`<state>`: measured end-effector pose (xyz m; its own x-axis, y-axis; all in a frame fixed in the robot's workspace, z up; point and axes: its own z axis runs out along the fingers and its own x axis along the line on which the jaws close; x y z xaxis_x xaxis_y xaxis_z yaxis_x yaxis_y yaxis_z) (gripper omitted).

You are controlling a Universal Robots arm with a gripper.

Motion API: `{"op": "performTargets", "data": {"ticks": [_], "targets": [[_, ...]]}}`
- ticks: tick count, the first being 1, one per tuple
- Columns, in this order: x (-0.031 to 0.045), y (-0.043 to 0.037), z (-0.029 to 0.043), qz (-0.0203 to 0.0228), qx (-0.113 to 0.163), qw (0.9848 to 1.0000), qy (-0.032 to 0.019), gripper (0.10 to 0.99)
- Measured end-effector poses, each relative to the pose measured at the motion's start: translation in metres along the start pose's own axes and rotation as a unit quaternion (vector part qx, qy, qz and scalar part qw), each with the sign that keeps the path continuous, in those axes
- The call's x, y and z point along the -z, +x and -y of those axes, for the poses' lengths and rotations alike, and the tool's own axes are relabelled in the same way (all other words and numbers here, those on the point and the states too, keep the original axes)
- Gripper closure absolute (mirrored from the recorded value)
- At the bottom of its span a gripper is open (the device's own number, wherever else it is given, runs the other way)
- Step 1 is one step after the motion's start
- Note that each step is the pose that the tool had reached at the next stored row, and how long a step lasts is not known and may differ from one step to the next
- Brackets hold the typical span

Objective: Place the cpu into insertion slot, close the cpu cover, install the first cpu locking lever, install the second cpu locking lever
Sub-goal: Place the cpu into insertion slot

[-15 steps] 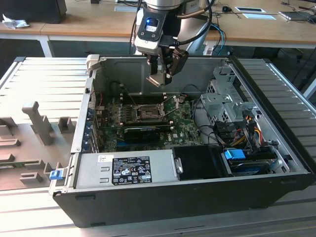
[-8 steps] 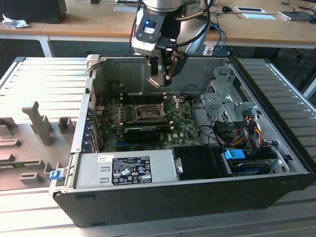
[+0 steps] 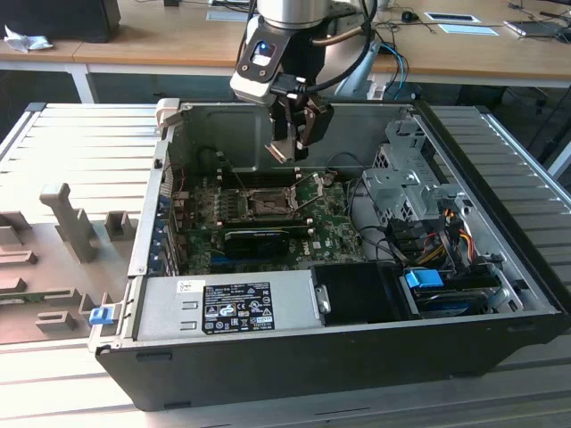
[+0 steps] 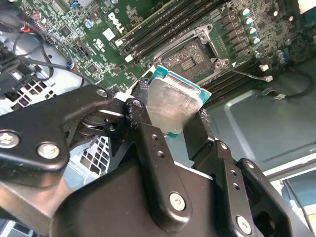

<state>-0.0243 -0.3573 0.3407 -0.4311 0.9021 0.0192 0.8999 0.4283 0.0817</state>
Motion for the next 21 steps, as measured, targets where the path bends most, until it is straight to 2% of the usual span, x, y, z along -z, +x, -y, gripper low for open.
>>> {"op": "performTargets", "data": {"ticks": [4,6,11,16,19,21], "targets": [[-0.0058,0.0001,0.0008,0.001,-0.019,0.9998,0.0009,0.557],[-0.0074,0.0002,0.0008,0.001,-0.025,0.9997,0.0031,0.557],[-0.0118,0.0003,0.0014,0.0027,-0.052,0.9987,0.0049,0.557],[-0.0161,0.0003,0.0018,0.0061,-0.096,0.9953,0.0039,0.557],[-0.0179,0.0003,0.002,0.0083,-0.126,0.992,0.0033,0.557],[-0.0187,0.0003,0.002,0.0092,-0.137,0.9905,0.0031,0.557]]}}
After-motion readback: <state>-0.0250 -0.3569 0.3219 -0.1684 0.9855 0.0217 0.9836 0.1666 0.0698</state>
